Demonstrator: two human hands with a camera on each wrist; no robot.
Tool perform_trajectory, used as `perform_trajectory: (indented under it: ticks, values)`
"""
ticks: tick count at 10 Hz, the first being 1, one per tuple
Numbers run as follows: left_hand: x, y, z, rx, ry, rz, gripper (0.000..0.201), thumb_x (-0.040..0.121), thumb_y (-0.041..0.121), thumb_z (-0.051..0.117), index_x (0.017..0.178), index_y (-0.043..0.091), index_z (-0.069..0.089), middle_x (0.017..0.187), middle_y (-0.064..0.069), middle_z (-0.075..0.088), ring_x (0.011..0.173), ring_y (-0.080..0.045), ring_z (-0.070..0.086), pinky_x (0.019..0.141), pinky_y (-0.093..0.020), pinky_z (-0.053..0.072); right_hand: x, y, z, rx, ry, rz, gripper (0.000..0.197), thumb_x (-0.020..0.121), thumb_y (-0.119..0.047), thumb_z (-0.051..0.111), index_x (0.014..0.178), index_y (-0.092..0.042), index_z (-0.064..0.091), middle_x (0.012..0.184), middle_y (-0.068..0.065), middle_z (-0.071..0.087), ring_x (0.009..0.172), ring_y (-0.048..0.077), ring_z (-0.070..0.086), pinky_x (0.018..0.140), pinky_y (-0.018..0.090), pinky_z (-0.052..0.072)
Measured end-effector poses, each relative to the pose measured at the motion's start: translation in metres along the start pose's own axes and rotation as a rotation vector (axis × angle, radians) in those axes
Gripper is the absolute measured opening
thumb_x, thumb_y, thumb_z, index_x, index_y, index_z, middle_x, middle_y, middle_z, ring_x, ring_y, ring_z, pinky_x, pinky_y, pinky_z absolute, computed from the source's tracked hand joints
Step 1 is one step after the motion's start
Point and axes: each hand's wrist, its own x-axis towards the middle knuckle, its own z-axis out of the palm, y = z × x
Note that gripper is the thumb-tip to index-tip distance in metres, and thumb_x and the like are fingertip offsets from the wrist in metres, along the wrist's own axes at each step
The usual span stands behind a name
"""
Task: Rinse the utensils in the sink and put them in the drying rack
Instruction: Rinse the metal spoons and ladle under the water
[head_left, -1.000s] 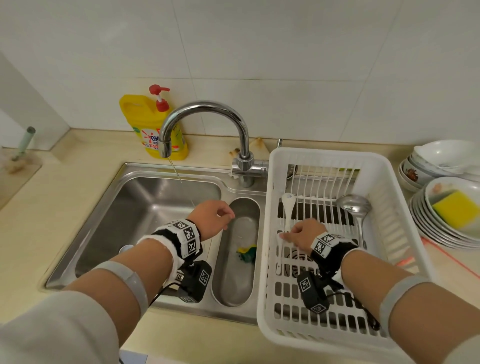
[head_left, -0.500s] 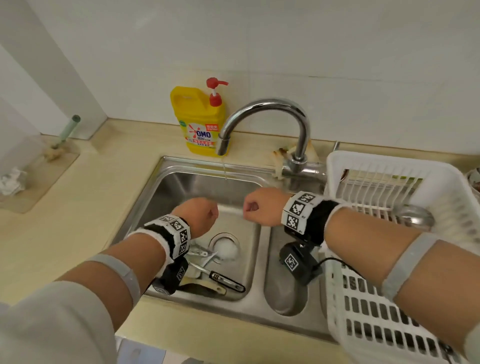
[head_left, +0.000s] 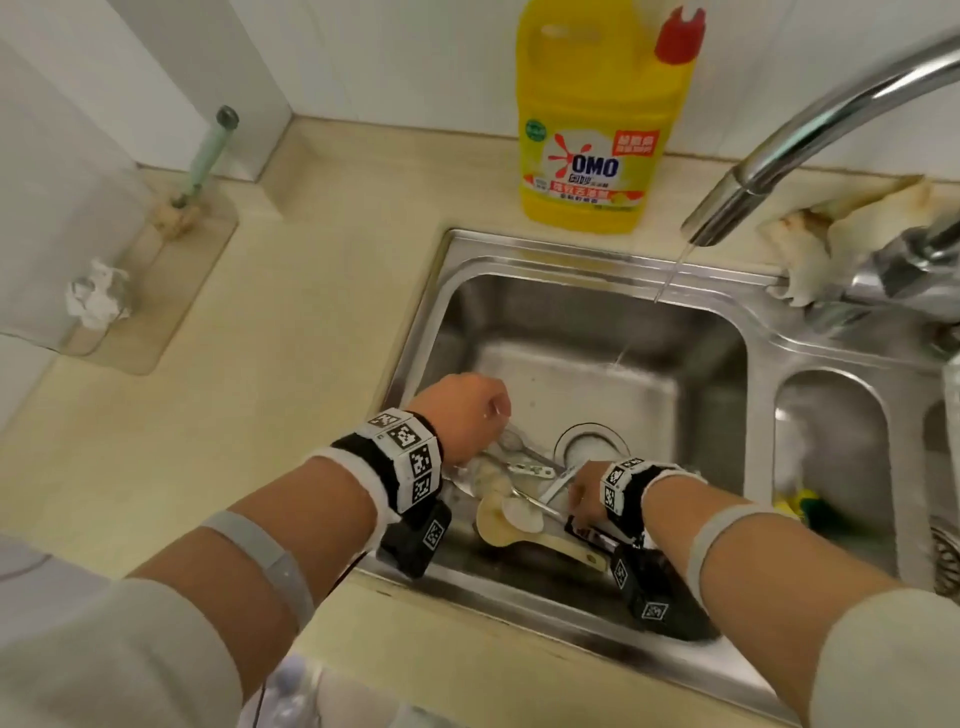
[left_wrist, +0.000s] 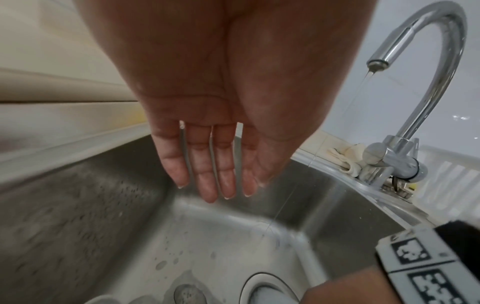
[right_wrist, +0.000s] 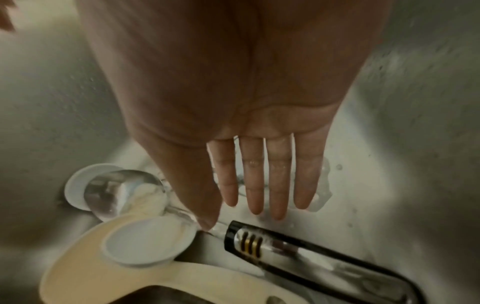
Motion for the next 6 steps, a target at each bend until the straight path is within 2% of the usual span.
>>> perform_trajectory:
  ticks: [1,2,3,4,5,6]
  values:
    - [0.003,-0.01,-0.006,0.013,0.038,0.046,0.016,0.095,0.029,0.054,0.102,0.027,0.068,0.103,0.005,0.067,0.091,-0.016,0.065,0.087,-0.037,0.055,0.001,-0.013,-0.003,0.092,-0.017,-0.003,0.04,0.08,-0.026,0.077,0.118,-0.017,0.072,0.106,0.003,0.066,0.099,0.021,0.064,0.093,0.03,0.053]
    - [0.005,-0.016,-0.012,0.011,0.076,0.083,0.017,0.095,0.028,0.056,0.104,0.023,0.069,0.102,0.002,0.065,0.09,-0.017,0.064,0.086,-0.037,0.055,0.013,-0.018,0.004,-0.057,-0.039,-0.037,0.031,0.077,-0.029,0.074,0.106,-0.017,0.075,0.101,0.001,0.072,0.091,0.02,0.069,0.086,0.033,0.059]
    - [0.007,-0.019,-0.016,0.001,0.101,0.093,0.017,0.095,0.028,0.056,0.103,0.023,0.069,0.1,0.001,0.064,0.088,-0.018,0.064,0.085,-0.038,0.055,0.005,-0.02,0.001,-0.013,-0.017,-0.034,0.032,0.083,-0.026,0.07,0.113,-0.014,0.072,0.115,0.005,0.071,0.105,0.026,0.068,0.088,0.031,0.056]
    - [0.008,-0.016,-0.02,0.004,0.093,0.098,0.016,0.095,0.028,0.056,0.103,0.022,0.068,0.099,0.002,0.063,0.087,-0.017,0.064,0.085,-0.039,0.055,-0.001,-0.021,-0.002,0.009,0.003,-0.081,0.023,0.091,-0.02,0.057,0.109,-0.01,0.068,0.113,0.008,0.068,0.094,0.025,0.064,0.078,0.029,0.051]
    - [0.009,-0.012,-0.026,0.009,0.091,0.097,0.016,0.095,0.028,0.056,0.103,0.023,0.069,0.097,0.004,0.062,0.086,-0.016,0.063,0.086,-0.038,0.055,-0.009,-0.022,-0.003,0.041,0.083,-0.076,0.007,0.095,-0.011,0.052,0.095,-0.019,0.05,0.084,-0.002,0.051,0.068,0.015,0.047,0.057,0.023,0.037]
    - [0.007,-0.005,-0.033,-0.005,0.075,0.093,0.016,0.095,0.026,0.056,0.103,0.021,0.069,0.099,0.003,0.065,0.087,-0.016,0.063,0.088,-0.037,0.054,-0.022,-0.017,-0.008,0.169,0.259,-0.04,0.018,0.095,-0.012,0.053,0.112,-0.018,0.051,0.093,0.004,0.054,0.08,0.02,0.049,0.069,0.027,0.039]
